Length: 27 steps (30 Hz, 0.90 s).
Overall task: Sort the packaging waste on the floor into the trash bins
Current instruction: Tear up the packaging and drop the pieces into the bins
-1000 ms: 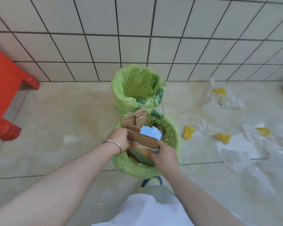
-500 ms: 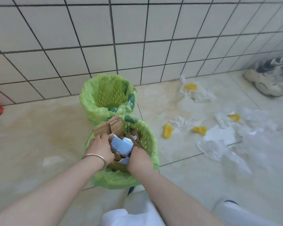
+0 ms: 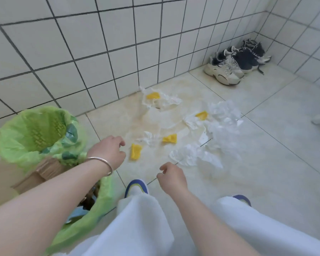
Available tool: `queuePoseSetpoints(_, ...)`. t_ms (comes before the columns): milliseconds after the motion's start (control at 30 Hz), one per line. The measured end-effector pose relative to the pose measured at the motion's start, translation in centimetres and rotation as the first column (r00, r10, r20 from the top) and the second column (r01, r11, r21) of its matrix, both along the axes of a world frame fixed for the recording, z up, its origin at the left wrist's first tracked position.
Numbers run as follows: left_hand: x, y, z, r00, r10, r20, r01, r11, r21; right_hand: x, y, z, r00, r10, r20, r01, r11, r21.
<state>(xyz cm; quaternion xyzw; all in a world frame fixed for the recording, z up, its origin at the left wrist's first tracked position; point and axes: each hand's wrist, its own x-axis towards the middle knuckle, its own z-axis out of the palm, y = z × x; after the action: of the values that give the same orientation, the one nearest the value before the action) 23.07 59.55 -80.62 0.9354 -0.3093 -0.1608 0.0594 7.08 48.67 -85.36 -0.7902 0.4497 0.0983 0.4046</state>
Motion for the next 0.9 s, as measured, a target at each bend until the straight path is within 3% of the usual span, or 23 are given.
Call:
queuePoseSetpoints(167, 0.4, -5.9, -6.6, 0.979, -0.079, -0.187, 0.114, 0.975, 0.189, -2.9, -6.2, -5.9, 0.963, -0.234, -0.137, 0.242, 0.969, 0.046)
queuePoseSetpoints(333, 2.7, -10.4, -12.4, 0.949, -0.033, -0.313, 0.106, 0.97, 0.219, -3.0, -10.9, -10.1, 0.925, -0.341, -0.164, 0.345, 0.938, -0.006)
queuePoseSetpoints(533, 2.9, -13.5, -16.7, 0.934, 0.085, -0.348, -0.015, 0.98, 0.2, -1.2, -14.7, -11.7, 0.877, -0.457, -0.149, 0.434, 0.886, -0.163)
queuePoseSetpoints(667, 3.3, -14.5, -17.9, 0.91, 0.293, -0.292, -0.217, 0.939, 0.266, 0.3, -16.3, -12.6, 0.82, -0.533, -0.206, 0.5, 0.844, -0.193)
queuePoseSetpoints(900, 5.7, -15.3, -20.1, 0.835, 0.468, -0.289, -0.391, 0.874, 0.288, 2.9, -18.6, -15.8, 0.822, -0.402, -0.403, 0.372, 0.915, -0.155)
